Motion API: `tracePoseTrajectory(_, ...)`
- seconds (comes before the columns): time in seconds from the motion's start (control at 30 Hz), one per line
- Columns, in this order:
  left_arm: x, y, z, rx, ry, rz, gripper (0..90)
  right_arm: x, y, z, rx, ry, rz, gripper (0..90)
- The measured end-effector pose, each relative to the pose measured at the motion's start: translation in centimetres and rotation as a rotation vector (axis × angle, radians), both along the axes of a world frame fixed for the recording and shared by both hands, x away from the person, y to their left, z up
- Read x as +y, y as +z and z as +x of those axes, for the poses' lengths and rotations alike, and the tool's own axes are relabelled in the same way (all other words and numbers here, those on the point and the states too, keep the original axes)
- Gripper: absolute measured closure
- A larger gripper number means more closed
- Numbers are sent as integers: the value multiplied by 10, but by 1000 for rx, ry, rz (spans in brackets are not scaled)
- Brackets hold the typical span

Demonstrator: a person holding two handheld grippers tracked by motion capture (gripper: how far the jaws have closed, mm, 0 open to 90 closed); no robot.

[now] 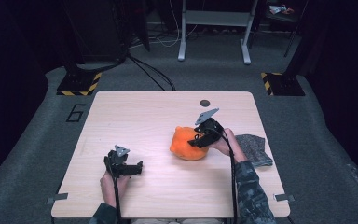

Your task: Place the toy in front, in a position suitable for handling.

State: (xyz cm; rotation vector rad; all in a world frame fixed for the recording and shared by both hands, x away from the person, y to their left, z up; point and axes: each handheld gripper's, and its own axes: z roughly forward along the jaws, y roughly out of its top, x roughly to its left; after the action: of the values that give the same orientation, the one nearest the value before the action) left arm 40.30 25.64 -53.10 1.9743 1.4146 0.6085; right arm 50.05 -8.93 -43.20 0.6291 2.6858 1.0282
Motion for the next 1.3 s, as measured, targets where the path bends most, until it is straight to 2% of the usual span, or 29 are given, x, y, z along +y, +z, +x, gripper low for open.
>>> tracePoseTrajectory(0.03, 0, 0, 0, -1, 1, -2, 2, 1, 2, -2, 12, -26, 13, 276)
tracePoseTrajectory(0.1, 0, 0, 0, 0, 0, 0, 2, 1, 5, -5, 20, -40, 21, 241)
tracePoseTrajectory(0.13, 0, 0, 0, -1, 1, -2, 2, 1, 8, -8, 27, -74, 30, 202)
tracePoseTrajectory(0.17, 0, 0, 0, 1, -1, 1, 2, 3, 12, -13, 44, -131, 43, 187)
tracePoseTrajectory(0.2, 0, 0, 0, 1, -1, 1, 2, 3, 12, -13, 44, -131, 43, 187)
tracePoseTrajectory(0.23, 0, 0, 0, -1, 0, -2, 2, 4, 15, -19, 53, -207, 55, 171)
tracePoseTrajectory(0.3, 0, 0, 0, 1, -1, 1, 2, 4, 17, -23, 76, -273, 65, 154)
tracePoseTrajectory(0.33, 0, 0, 0, -2, 0, 0, 2, 4, 17, -23, 76, -273, 65, 154)
tracePoseTrajectory(0.37, 0, 0, 0, 1, -1, 1, 2, 5, 17, -25, 79, -301, 63, 150)
tracePoseTrajectory(0.4, 0, 0, 0, 1, -1, 1, 2, 7, 16, -29, 83, -381, 70, 144)
tracePoseTrajectory(0.43, 0, 0, 0, 1, -1, 1, 2, 7, 16, -29, 83, -381, 70, 144)
tracePoseTrajectory(0.47, 0, 0, 0, -1, 1, -2, 2, 10, 12, -30, 102, -422, 76, 144)
tracePoseTrajectory(0.57, 0, 0, 0, 0, 0, 0, 2, 15, 1, -29, 120, -489, 59, 174)
tracePoseTrajectory(0.63, 0, 0, 0, 1, -1, 1, 2, 17, -7, -27, 103, -534, 29, 210)
tracePoseTrajectory(0.67, 0, 0, 0, 1, -1, 1, 2, 17, -7, -27, 103, -534, 29, 210)
tracePoseTrajectory(0.77, 0, 0, 0, 1, -1, 1, 2, 17, -15, -27, 82, -536, 27, 407)
tracePoseTrajectory(0.8, 0, 0, 0, 1, -1, 1, 2, 17, -15, -27, 82, -536, 27, 407)
tracePoseTrajectory(0.83, 0, 0, 0, 1, -1, 1, 2, 15, -16, -27, 78, -509, 22, 508)
tracePoseTrajectory(0.93, 0, 0, 0, 0, -1, 2, 2, 10, -14, -26, 72, -458, 45, 599)
tracePoseTrajectory(0.97, 0, 0, 0, 1, -1, 1, 2, 7, -13, -26, 81, -437, 65, 618)
tracePoseTrajectory(1.03, 0, 0, 0, 1, -1, 1, 2, 2, -11, -24, 71, -400, 86, 638)
tracePoseTrajectory(1.07, 0, 0, 0, 1, -1, 1, 2, 2, -11, -24, 71, -400, 86, 638)
tracePoseTrajectory(1.1, 0, 0, 0, 1, -1, 1, 2, -3, -9, -21, 68, -358, 94, 641)
tracePoseTrajectory(1.2, 0, 0, 0, 0, -1, 0, 2, -7, -6, -20, 82, -343, 111, 642)
tracePoseTrajectory(1.23, 0, 0, 0, 0, -1, 2, 2, -10, -5, -18, 59, -302, 114, 641)
tracePoseTrajectory(1.3, 0, 0, 0, 1, -1, 1, 2, -12, -4, -18, 58, -289, 122, 640)
